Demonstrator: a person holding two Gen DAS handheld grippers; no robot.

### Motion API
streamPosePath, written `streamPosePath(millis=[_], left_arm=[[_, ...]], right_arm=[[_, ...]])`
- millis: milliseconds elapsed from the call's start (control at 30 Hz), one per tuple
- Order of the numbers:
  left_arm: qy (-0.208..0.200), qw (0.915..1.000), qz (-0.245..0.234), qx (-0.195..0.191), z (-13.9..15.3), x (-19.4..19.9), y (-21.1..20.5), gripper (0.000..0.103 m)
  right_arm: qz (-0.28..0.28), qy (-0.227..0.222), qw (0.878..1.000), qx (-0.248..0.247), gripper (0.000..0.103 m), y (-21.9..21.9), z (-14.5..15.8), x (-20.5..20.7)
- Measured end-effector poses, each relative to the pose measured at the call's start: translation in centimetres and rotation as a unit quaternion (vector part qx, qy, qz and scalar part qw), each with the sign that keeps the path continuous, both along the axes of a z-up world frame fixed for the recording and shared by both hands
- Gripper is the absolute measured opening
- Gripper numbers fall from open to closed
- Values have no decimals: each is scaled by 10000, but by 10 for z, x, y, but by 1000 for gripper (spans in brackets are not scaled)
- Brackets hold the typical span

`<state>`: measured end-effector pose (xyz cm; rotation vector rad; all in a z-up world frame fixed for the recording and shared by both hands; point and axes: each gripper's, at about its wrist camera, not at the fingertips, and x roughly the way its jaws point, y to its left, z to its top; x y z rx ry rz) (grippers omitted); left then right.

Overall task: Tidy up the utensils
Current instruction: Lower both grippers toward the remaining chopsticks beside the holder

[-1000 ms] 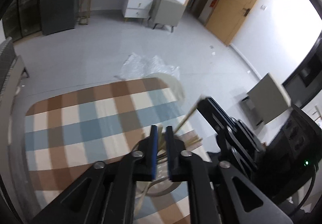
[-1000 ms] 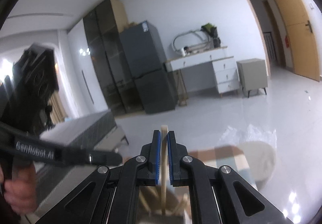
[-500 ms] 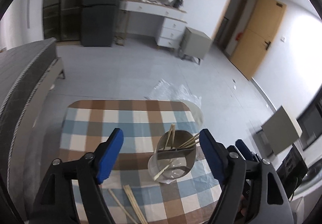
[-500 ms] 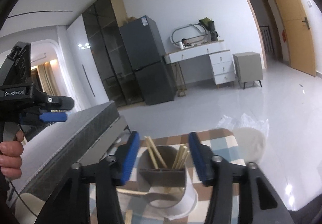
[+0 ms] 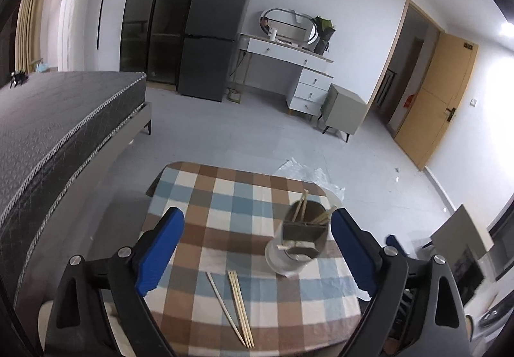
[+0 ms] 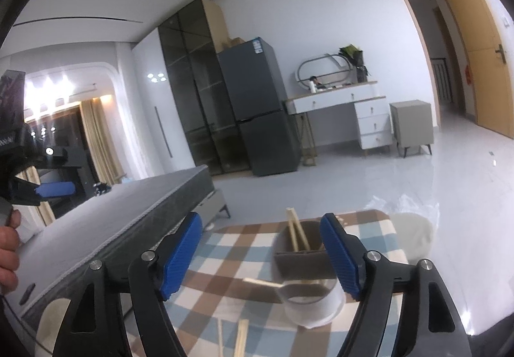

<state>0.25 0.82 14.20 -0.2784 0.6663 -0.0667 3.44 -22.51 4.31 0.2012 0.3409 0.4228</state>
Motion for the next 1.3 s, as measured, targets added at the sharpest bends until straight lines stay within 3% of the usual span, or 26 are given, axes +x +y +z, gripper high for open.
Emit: streamPosePath(millis=[100,233,400,500,600,833,933,1100,1233,1300], left_arm=[[-96,9999,127,-39,-5,-16,4,97],[-106,9995,239,179,-34,-25,10,100],[97,9980,571,254,-93,-13,31,100],[330,9954,738,509,-130,-2,40,100],[547,9928,916,553,-163,12,50,100],[851,9850,1345,660,-204,24,72,100],[1165,9793,1615,363,-215,30,92,100],[1415,9701,1885,573,-220,34,105,100],[1520,9678,1967,398,-221,34,118,100],[1572,9664,2022,223,-221,33,125,100]], right_arm=[[72,-34,10000,-17,81,6,-2,-7],[145,24,9998,-97,82,16,-9,-12],[332,272,9987,-289,82,28,-33,-19],[484,478,9963,-525,83,39,-48,-19],[741,876,9916,-600,85,49,-62,-11],[1055,1873,9665,-1402,85,82,-107,21],[1237,2211,9506,-1794,81,99,-128,37],[1130,2547,9165,-2871,46,141,-175,68],[1158,2611,9013,-3256,45,166,-199,84],[1098,2764,8947,-3333,38,174,-213,93]])
